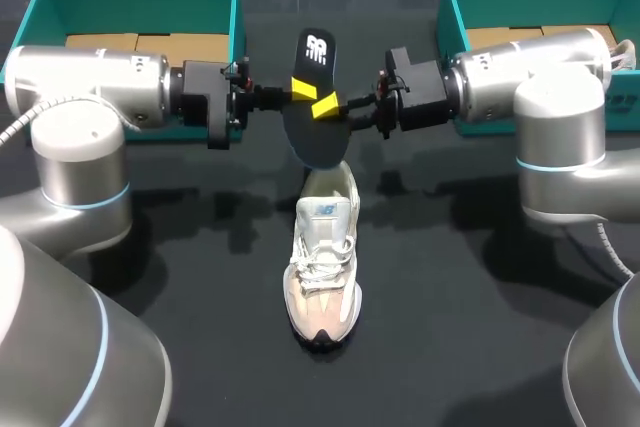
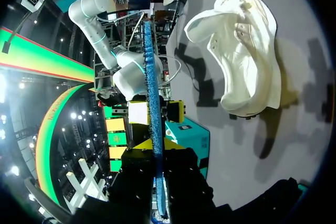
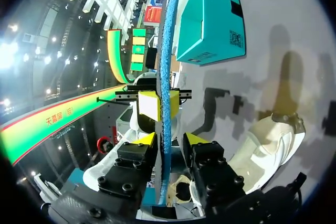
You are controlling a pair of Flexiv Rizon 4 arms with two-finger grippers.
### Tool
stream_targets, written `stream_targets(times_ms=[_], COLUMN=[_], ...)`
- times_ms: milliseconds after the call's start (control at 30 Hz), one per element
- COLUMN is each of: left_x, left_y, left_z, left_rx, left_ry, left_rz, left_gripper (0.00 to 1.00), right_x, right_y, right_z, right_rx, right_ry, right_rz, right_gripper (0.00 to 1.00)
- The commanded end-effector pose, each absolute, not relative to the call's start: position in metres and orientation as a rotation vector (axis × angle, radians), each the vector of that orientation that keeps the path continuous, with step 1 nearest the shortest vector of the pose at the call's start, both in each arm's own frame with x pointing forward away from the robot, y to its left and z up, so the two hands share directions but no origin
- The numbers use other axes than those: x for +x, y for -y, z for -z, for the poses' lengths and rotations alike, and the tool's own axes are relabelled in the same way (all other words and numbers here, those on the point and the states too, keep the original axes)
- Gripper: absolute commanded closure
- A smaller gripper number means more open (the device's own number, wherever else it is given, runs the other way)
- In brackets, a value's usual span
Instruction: Take the shoe out of the shoebox, open the shoe tongue, remove and reinsert the insole, then place the shoe into the shoebox
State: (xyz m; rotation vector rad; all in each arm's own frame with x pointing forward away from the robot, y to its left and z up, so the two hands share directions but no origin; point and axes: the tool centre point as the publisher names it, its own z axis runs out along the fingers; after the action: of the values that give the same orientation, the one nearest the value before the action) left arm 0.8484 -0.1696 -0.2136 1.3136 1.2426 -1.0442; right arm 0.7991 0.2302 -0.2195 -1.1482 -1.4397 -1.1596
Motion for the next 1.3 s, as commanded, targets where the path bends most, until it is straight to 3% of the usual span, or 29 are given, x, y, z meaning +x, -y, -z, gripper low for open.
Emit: stream_targets(times_ms=[33, 67, 100, 233, 267, 300, 333, 600, 1067, 1300], left_x=[0.848, 0.848, 0.848, 0.847, 0.847, 0.847, 0.846, 0.838, 0.838, 0.815], left_y=[0.173, 0.174, 0.175, 0.175, 0.174, 0.172, 0.168, 0.117, 0.117, 0.106], left_z=[0.215, 0.215, 0.215, 0.217, 0.217, 0.217, 0.216, 0.208, 0.208, 0.219], left_rx=[1.314, 1.315, 1.317, 1.324, 1.322, 1.319, 1.315, 1.342, 1.342, 1.11], left_ry=[-1.24, -1.24, -1.241, -1.254, -1.261, -1.267, -1.275, -1.438, -1.438, -1.853], left_rz=[1.041, 1.041, 1.042, 1.062, 1.067, 1.072, 1.083, 1.117, 1.117, 1.137], left_gripper=[1.0, 1.0, 1.0, 1.0, 0.69, 0.13, 0.0, 0.0, 0.0, 0.0], right_x=[0.796, 0.796, 0.795, 0.795, 0.795, 0.795, 0.794, 0.792, 0.792, 0.787], right_y=[-0.232, -0.232, -0.232, -0.232, -0.232, -0.232, -0.231, -0.217, -0.211, -0.191], right_z=[0.221, 0.221, 0.221, 0.22, 0.22, 0.22, 0.22, 0.221, 0.224, 0.234], right_rx=[-1.155, -1.154, -1.156, -1.158, -1.159, -1.162, -1.163, -1.166, -1.185, -1.057], right_ry=[1.434, 1.434, 1.433, 1.436, 1.438, 1.439, 1.437, 1.466, 1.457, 1.515], right_rz=[1.17, 1.172, 1.176, 1.186, 1.188, 1.189, 1.19, 1.214, 1.22, 1.283], right_gripper=[0.83, 0.96, 1.0, 1.0, 1.0, 1.0, 1.0, 1.0, 1.0, 1.0])
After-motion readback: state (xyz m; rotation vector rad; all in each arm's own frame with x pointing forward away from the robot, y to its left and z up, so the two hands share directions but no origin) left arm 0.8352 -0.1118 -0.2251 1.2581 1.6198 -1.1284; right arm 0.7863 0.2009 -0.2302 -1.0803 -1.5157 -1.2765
